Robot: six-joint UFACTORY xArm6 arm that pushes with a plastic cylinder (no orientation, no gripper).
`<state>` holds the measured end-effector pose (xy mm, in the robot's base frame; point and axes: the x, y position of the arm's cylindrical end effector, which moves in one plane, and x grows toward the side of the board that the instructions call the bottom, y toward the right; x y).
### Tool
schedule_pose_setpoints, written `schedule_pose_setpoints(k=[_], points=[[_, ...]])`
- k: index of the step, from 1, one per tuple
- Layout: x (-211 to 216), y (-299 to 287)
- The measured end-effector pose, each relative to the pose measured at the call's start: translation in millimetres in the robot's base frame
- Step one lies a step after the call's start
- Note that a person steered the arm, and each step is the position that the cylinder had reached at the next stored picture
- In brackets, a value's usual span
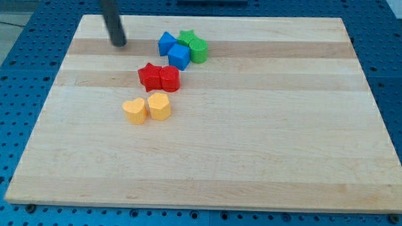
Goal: Adjust the blue blocks in between the red blocks and green blocks
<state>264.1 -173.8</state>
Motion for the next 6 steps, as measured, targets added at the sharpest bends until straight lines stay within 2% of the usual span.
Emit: schedule_pose_setpoints(k=[1, 2, 3, 5, 6], points=[[-26, 51], [-6, 111], [14, 117], [-20, 70], [-9, 69]])
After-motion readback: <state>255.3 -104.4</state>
